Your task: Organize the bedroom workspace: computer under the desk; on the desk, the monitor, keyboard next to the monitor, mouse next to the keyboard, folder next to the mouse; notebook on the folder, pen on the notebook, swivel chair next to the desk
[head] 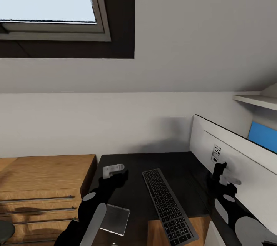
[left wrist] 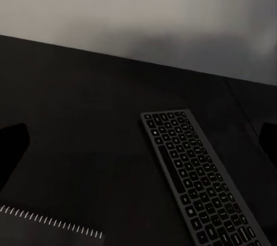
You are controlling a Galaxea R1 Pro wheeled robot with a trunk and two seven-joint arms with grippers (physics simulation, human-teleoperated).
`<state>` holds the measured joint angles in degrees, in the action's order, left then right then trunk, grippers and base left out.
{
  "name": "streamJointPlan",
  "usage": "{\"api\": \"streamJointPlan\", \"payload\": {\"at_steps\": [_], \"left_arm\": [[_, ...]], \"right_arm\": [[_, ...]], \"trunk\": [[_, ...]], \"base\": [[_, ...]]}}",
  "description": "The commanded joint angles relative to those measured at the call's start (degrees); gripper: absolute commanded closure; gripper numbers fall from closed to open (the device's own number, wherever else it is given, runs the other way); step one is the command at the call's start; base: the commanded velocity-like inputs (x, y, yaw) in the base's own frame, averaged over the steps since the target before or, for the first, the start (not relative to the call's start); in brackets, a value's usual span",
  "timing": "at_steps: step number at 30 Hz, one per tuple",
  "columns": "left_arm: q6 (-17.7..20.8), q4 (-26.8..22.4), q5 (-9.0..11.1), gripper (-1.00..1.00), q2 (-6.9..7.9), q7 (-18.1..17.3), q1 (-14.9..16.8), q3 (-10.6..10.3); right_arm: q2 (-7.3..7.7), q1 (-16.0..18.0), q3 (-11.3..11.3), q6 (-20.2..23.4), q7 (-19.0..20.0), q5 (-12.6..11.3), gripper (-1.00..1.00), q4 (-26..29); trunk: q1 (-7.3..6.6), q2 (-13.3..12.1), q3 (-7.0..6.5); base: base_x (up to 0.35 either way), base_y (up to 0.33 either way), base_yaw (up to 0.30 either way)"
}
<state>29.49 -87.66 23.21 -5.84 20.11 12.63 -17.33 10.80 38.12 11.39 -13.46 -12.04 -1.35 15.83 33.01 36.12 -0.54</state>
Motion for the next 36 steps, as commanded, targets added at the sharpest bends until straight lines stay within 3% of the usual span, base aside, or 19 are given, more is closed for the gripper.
{"api": "streamJointPlan", "payload": {"at_steps": [1,13,24,32,36], "left_arm": [[0.13,-0.06,0.6,-1.0,0.0,0.55,0.03,-0.07],[0.13,-0.11,0.6,-1.0,-0.05,0.55,0.03,-0.07],[0.13,-0.07,0.6,-1.0,-0.05,0.55,0.03,-0.07],[0.13,-0.06,0.6,-1.0,-0.01,0.55,0.03,-0.07],[0.13,-0.06,0.6,-1.0,0.02,0.55,-0.43,-0.07]], "right_arm": [[0.0,0.03,0.03,-0.24,-0.03,-0.15,-1.0,-0.06],[-0.08,0.03,-0.04,-0.76,0.0,-0.15,-1.0,0.03],[-0.08,0.03,0.01,-7.62,0.07,-0.15,-1.0,-0.12],[-0.08,0.03,-0.13,-14.23,0.1,-0.11,-1.0,-0.56],[-0.07,0.03,-0.14,-15.42,0.21,-0.14,-1.0,-1.03]], "trunk": [[0.02,0.03,0.01],[2.21,4.04,1.81],[4.63,8.45,3.78],[4.63,8.45,3.78],[4.63,8.45,3.78]], "base": [[0.0,0.0,0.0],[0.0,0.0,0.0],[0.0,0.0,0.0],[0.0,0.0,0.0],[0.0,0.0,0.0]]}}
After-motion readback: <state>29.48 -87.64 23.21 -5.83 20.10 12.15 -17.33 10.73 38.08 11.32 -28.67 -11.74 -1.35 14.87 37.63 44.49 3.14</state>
